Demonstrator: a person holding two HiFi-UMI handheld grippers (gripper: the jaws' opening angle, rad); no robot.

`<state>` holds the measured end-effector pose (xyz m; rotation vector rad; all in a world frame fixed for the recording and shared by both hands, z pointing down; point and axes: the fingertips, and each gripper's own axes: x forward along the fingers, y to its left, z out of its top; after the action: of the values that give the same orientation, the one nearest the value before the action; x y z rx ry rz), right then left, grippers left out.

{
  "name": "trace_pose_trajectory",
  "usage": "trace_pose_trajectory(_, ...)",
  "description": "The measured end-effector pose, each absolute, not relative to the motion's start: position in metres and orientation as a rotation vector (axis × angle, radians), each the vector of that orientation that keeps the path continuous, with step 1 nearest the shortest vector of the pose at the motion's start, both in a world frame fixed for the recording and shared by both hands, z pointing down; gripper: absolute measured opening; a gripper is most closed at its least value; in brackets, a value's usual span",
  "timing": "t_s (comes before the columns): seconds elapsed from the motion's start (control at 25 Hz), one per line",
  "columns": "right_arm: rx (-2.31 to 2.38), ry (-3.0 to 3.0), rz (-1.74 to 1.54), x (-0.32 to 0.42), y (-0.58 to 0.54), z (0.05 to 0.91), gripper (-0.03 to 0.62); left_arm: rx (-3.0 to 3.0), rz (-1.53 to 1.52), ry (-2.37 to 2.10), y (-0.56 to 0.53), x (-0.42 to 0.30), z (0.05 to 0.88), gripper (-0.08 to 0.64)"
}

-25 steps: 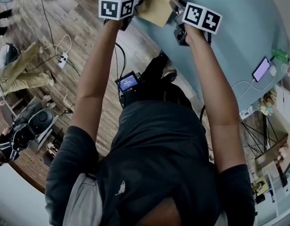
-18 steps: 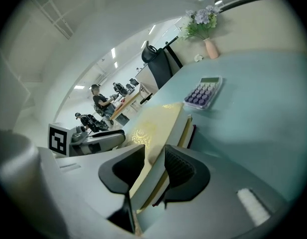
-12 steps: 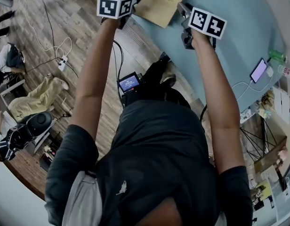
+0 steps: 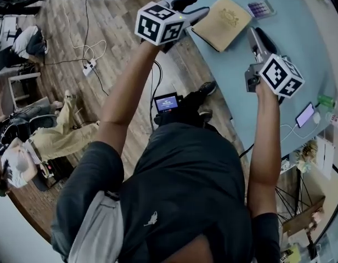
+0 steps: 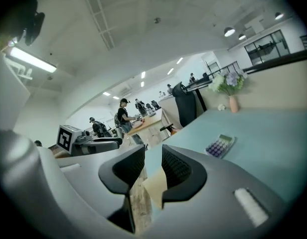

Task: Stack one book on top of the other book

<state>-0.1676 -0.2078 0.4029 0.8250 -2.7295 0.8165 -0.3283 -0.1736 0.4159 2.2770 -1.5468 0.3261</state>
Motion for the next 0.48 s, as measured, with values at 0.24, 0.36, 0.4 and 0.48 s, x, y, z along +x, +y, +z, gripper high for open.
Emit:
trace_pose_trajectory(0.24, 0.737, -2.922, 0.452, -0.149, -0.149, 0.297, 0.104, 2.433, 0.241, -1.578, -0.12, -0.303, 0.333, 0.247)
trace_pose_trajectory(0.36, 0.786, -2.949, 0.29, -0.126, -0.12, 0.252, 0.084, 2.53, 0.206, -1.585, -0.092, -0.285, 0.29, 0.247)
trace_pose_trajectory(0.4, 0.809, -2.953, 0.244, -0.116, -0.111, 0.237, 0.084, 2.567, 0.195, -1.583, -0.084, -0.278, 0.276, 0.247)
trace_pose_trajectory(0.48, 0.838, -2.964, 0.162, -0.099, -0.092, 0.213, 0.084, 2.621, 0.184, -1.588, -0.068, -0.263, 0.251, 0.247)
